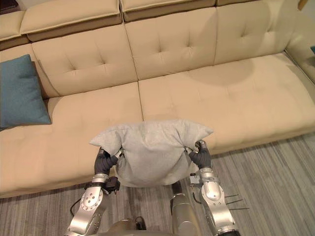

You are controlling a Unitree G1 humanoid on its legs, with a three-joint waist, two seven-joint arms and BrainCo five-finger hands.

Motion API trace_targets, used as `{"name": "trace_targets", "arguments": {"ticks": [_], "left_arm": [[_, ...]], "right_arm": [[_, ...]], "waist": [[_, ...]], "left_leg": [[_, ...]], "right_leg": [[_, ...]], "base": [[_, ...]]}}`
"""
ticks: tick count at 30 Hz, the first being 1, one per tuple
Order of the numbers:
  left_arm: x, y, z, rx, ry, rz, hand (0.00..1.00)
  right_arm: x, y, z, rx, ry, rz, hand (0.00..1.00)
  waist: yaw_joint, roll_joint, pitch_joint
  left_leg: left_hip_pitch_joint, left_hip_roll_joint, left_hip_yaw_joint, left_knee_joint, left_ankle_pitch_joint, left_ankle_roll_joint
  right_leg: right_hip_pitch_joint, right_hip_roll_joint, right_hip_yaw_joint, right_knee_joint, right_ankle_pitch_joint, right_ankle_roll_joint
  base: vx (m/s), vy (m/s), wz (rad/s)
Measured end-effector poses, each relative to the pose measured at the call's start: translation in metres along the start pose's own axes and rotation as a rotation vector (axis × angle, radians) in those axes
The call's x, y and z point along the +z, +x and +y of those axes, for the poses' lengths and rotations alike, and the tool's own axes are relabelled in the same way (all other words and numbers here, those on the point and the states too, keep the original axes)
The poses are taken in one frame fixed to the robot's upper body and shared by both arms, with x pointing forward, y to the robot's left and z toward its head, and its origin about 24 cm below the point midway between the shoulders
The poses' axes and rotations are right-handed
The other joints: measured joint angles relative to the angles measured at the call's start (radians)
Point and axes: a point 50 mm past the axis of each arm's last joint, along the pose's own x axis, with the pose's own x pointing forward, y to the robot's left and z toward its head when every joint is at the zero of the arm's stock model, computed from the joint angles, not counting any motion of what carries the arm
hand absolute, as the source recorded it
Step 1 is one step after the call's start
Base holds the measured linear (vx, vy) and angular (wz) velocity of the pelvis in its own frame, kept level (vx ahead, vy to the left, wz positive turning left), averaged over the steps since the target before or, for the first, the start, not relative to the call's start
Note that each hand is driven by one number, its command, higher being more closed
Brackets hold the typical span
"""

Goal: Pick up cushions and gather them together orderly.

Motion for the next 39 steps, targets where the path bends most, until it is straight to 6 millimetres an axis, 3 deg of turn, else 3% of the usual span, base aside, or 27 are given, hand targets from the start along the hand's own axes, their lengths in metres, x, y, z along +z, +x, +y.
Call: {"name": "trace_targets", "arguments": {"ticks": [1,3,4,6,8,9,11,14,17,21,27,31,35,39], "left_arm": [[0.000,0.000,-0.001,-0.006,-0.002,0.001,1.00],[0.003,0.000,-0.002,-0.015,-0.009,-0.014,1.00],[0.006,0.001,-0.003,-0.023,-0.013,-0.025,1.00],[0.006,0.001,-0.007,-0.038,-0.024,-0.027,1.00],[0.007,0.002,-0.011,-0.050,-0.035,-0.029,1.00],[0.006,0.001,-0.016,-0.058,-0.049,-0.028,1.00],[0.007,0.003,-0.013,-0.067,-0.028,-0.031,1.00],[0.010,0.006,-0.010,-0.074,-0.005,-0.043,1.00],[0.017,0.013,-0.007,-0.064,0.019,-0.081,1.00],[0.037,0.038,-0.004,-0.043,0.096,-0.173,1.00],[0.110,0.103,-0.014,0.045,0.166,-0.441,1.00],[0.185,0.144,-0.025,0.114,0.197,-0.639,1.00],[0.262,0.162,-0.045,0.138,0.211,-0.812,1.00],[0.305,0.170,-0.056,0.174,0.217,-0.871,1.00]], "right_arm": [[0.009,-0.005,0.000,-0.006,0.011,-0.033,1.00],[0.026,-0.007,0.001,-0.010,0.032,-0.108,1.00],[0.036,-0.006,0.001,-0.014,0.041,-0.156,1.00],[0.044,-0.006,0.001,-0.028,0.048,-0.195,1.00],[0.048,-0.002,-0.005,-0.053,0.044,-0.220,1.00],[0.049,0.001,-0.008,-0.062,0.037,-0.227,1.00],[0.046,0.007,-0.005,-0.075,0.058,-0.220,1.00],[0.041,0.020,-0.002,-0.071,0.061,-0.202,1.00],[0.042,0.036,0.003,-0.047,0.050,-0.205,1.00],[0.061,0.065,0.014,-0.034,-0.008,-0.280,1.00],[0.140,0.121,0.029,-0.066,-0.038,-0.527,1.00],[0.212,0.153,0.030,-0.126,-0.040,-0.682,1.00],[0.280,0.166,0.027,-0.200,0.004,-0.808,1.00],[0.322,0.171,0.025,-0.243,0.020,-0.858,1.00]], "waist": [[0.014,0.005,-0.002],[0.018,0.005,-0.002],[0.018,0.005,-0.002],[0.019,0.007,-0.003],[0.019,0.012,-0.006],[0.020,0.032,-0.016],[0.019,0.010,-0.019],[0.025,0.008,-0.020],[0.034,0.008,-0.020],[0.044,0.006,-0.018],[0.045,-0.014,0.053],[0.054,-0.018,0.120],[0.064,-0.016,0.193],[0.066,-0.015,0.237]], "left_leg": [[-0.030,0.037,0.033,0.094,0.000,0.009],[-0.057,0.066,0.087,0.104,-0.024,0.042],[-0.073,0.072,0.126,0.037,-0.039,0.065],[-0.071,0.069,0.158,-0.113,-0.046,0.073],[-0.029,0.028,0.152,-0.380,-0.011,0.044],[0.002,0.006,0.127,-0.505,0.045,0.016],[0.012,-0.036,0.132,-0.532,0.040,0.010],[0.030,-0.085,0.140,-0.566,0.040,0.011],[0.028,-0.106,0.143,-0.594,0.045,0.019],[0.001,-0.111,0.142,-0.631,0.072,0.044],[-0.102,-0.118,0.129,-0.667,0.147,0.058],[-0.150,-0.127,0.118,-0.728,0.216,0.065],[-0.181,-0.132,0.104,-0.807,0.288,0.066],[-0.208,-0.135,0.100,-0.879,0.344,0.062]], "right_leg": [[0.041,0.001,-0.001,0.002,-0.025,-0.007],[0.072,-0.013,0.003,0.001,-0.051,-0.011],[0.080,-0.027,0.008,0.001,-0.063,-0.006],[0.091,-0.045,0.008,-0.002,-0.075,0.005],[0.090,-0.062,0.010,0.007,-0.092,0.033],[0.076,-0.056,0.024,0.031,-0.113,0.063],[0.058,-0.086,0.060,0.048,-0.123,0.083],[0.068,-0.121,0.104,0.006,-0.107,0.110],[0.068,-0.133,0.123,-0.045,-0.081,0.134],[0.050,-0.130,0.128,-0.109,-0.026,0.133],[-0.046,-0.130,0.123,-0.142,0.044,0.135],[-0.114,-0.130,0.118,-0.143,0.078,0.137],[-0.171,-0.122,0.112,-0.143,0.101,0.136],[-0.227,-0.115,0.108,-0.145,0.115,0.136]], "base": [[0.37,-0.069,-0.01],[0.29,-0.012,0.00],[0.17,0.089,0.05],[0.18,0.144,0.07],[0.15,0.245,0.00],[0.13,0.264,-0.09],[0.11,0.207,-0.06],[0.05,0.165,-0.08],[-0.02,0.125,-0.16],[-0.06,0.037,-0.07],[-0.11,0.014,0.07],[-0.13,-0.009,0.10],[-0.10,-0.029,0.10],[-0.06,-0.043,0.04]]}}
